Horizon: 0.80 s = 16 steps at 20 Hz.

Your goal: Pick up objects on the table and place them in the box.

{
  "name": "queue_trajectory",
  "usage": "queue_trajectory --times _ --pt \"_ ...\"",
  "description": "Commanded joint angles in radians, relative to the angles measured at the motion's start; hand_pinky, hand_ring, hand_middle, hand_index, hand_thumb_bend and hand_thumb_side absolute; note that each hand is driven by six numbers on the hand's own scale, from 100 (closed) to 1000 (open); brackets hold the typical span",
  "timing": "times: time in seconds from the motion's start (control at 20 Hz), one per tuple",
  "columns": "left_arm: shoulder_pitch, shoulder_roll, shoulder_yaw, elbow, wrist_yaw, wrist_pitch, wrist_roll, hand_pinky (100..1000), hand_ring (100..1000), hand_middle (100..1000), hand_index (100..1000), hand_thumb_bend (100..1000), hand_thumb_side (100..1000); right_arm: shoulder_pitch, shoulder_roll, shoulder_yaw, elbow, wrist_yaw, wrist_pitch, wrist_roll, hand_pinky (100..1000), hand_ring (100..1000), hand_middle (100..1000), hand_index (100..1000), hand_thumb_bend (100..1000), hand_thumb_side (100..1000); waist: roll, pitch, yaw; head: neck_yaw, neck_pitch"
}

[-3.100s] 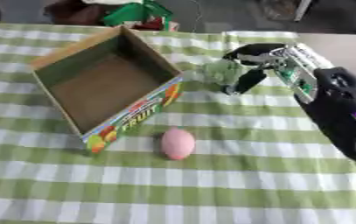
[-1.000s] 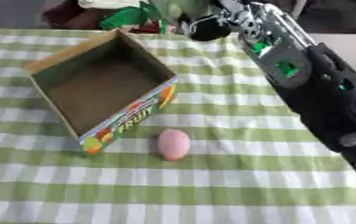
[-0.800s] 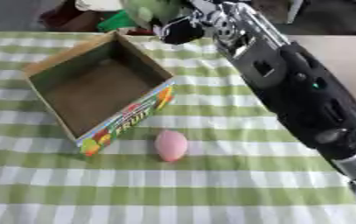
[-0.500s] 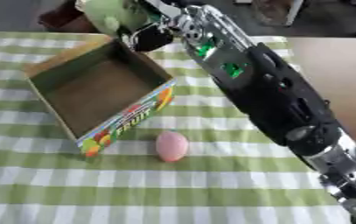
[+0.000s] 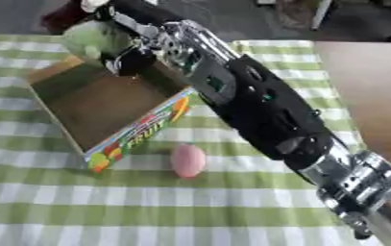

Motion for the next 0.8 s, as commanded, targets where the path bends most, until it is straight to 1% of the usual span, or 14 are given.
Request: queue_trajectory --times 0.05,0.15,0.25,0.3,0.35,0.5,0.6,0.75,0.8 --pt "-0.010 0.015 0.000 -0.010 0.006 -0.001 -0.005 536 617 658 758 100 880 -0.043 0.014 0.001 0.041 0.032 -0.017 0.024 647 582 429 618 100 100 0.002 -0.014 0.007 -0.009 -0.005" --pt "-0.011 0.015 -0.001 -0.009 0.006 -0.001 -0.007 536 616 658 757 100 880 -0.058 0.032 0.010 0.091 0.048 -0.043 0.055 657 619 490 666 100 100 0.000 -0.012 0.010 -0.012 -0.005" --pt "-0.011 0.016 -0.001 -0.009 0.006 -0.001 -0.007 537 616 658 757 100 880 -0.066 0.042 0.012 0.128 0.066 -0.076 0.089 666 648 536 692 100 100 0.000 -0.012 0.010 -0.012 -0.004" --pt "-0.011 0.016 -0.001 -0.008 0.007 -0.001 -0.008 537 616 658 757 100 880 -0.068 0.045 0.008 0.142 0.075 -0.094 0.107 680 682 590 730 100 100 0.000 -0.011 0.010 -0.012 -0.004" --pt "-0.011 0.016 -0.001 -0.008 0.007 -0.001 -0.008 537 616 658 757 100 880 -0.069 0.048 0.004 0.155 0.084 -0.111 0.125 687 697 612 748 100 100 -0.001 -0.011 0.009 -0.012 -0.004" --pt "-0.010 0.015 -0.001 -0.008 0.007 -0.001 -0.008 537 616 658 756 100 880 -0.070 0.054 -0.008 0.188 0.094 -0.153 0.177 732 774 724 813 100 100 0.000 -0.011 0.008 -0.011 -0.006" --pt "-0.010 0.015 -0.001 -0.008 0.007 -0.001 -0.008 537 616 658 756 100 880 -0.072 0.056 -0.020 0.198 0.097 -0.167 0.213 742 793 748 826 100 105 0.001 -0.012 0.007 -0.011 -0.006" --pt "-0.010 0.015 -0.001 -0.008 0.007 -0.001 -0.008 537 616 658 756 100 880 -0.075 0.057 -0.040 0.193 0.100 -0.167 0.261 772 848 797 862 100 172 0.002 -0.012 0.006 -0.009 -0.006" --pt "-0.010 0.015 -0.001 -0.008 0.007 -0.001 -0.008 537 616 658 756 100 880 -0.076 0.057 -0.044 0.190 0.101 -0.166 0.270 786 871 823 891 100 223 0.002 -0.012 0.006 -0.010 -0.006"
